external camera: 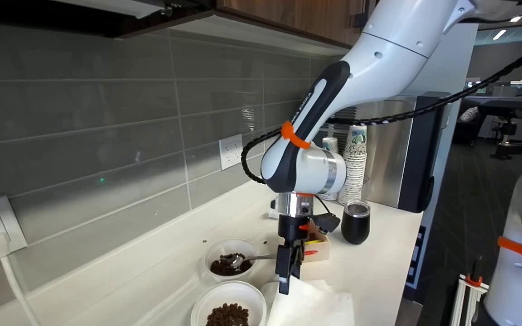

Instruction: Unfold the wipe on the table

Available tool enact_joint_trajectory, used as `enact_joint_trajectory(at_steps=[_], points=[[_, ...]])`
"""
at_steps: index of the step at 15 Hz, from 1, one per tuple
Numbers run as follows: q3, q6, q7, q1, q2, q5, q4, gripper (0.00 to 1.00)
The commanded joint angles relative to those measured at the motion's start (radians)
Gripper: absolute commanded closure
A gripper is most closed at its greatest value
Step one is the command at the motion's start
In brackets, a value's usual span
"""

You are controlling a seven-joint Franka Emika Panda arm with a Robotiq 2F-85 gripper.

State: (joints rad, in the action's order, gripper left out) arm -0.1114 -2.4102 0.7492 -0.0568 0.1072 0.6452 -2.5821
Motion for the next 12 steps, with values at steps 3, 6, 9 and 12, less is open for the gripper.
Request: enact_joint_trajectory(at_steps=[3, 6, 9, 12], points=[[0.013, 0.225, 0.044, 0.036, -0.003, 0.014, 0.050, 0.00], [0.025, 0.319, 0.043, 0.045, 0.003, 0.007, 0.065, 0.00], [0.032, 0.357, 0.040, 0.046, 0.003, 0.004, 0.069, 0.26], [0.034, 0.371, 0.038, 0.046, 0.004, 0.004, 0.070, 0.48]])
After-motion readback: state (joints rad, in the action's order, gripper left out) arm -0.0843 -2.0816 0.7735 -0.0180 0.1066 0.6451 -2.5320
